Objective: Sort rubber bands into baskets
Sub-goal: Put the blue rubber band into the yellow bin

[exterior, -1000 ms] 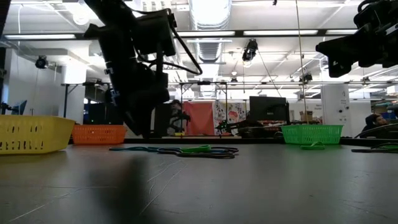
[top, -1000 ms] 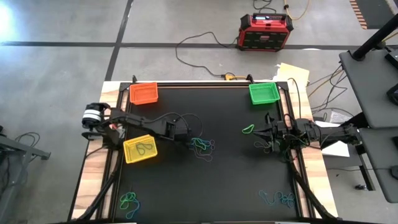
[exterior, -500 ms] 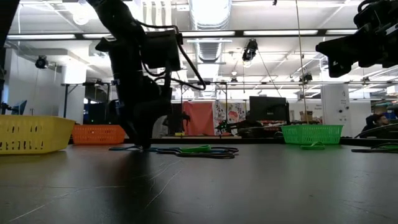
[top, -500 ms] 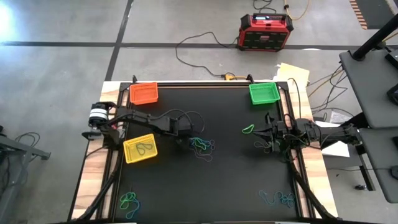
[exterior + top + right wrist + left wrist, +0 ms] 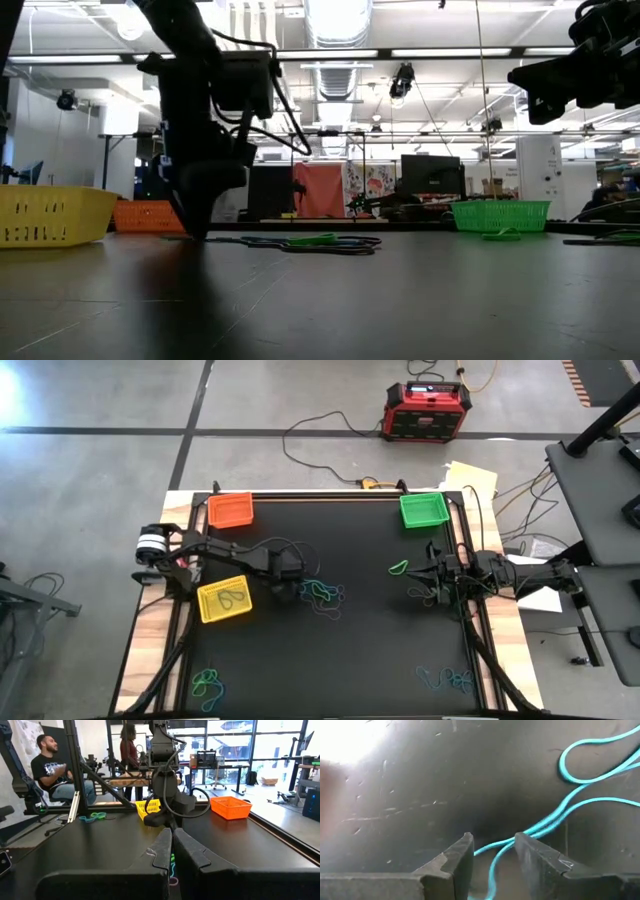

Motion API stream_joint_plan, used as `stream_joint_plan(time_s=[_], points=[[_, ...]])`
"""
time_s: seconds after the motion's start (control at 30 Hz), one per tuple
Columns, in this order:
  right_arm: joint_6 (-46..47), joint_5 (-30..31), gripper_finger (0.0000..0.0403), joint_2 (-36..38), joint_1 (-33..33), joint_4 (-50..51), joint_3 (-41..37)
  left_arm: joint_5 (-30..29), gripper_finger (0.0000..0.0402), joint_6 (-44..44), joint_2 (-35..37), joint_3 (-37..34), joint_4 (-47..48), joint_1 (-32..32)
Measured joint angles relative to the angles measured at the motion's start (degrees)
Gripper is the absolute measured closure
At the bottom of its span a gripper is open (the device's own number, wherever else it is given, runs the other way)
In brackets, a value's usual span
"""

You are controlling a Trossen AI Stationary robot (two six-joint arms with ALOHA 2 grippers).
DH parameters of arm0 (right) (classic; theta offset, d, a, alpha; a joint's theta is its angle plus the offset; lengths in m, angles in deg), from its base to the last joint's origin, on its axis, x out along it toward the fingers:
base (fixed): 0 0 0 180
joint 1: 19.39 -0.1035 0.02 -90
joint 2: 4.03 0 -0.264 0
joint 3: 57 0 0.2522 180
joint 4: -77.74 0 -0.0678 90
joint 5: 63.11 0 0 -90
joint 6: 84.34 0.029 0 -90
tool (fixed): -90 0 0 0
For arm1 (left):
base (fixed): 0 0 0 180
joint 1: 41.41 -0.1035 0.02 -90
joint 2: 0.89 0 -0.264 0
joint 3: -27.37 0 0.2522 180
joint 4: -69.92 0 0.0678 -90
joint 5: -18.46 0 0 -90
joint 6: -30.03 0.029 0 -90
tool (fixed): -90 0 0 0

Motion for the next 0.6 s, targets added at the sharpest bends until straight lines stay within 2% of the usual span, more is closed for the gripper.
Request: stream_joint_plan(time_s=[0.2,0.33,0.47,0.6], points=[[0.0,0.0,0.0394,0.0,0.0,0.0,0.0,0.4,0.0276,0.5,-2.6,0.0,-1.2,0.0],[0.0,0.0,0.0394,0.0,0.0,0.0,0.0,1.2,0.0319,0.0,-2.9,-0.3,-1.7,0.0],[0.0,0.0,0.0394,0.0,0.0,0.0,0.0,1.9,0.0385,-0.1,-3.0,-0.3,-2.2,0.1],[0.0,0.0,0.0394,0.0,0.0,0.0,0.0,1.9,0.0394,0.0,-2.9,-0.4,-2.1,0.3]])
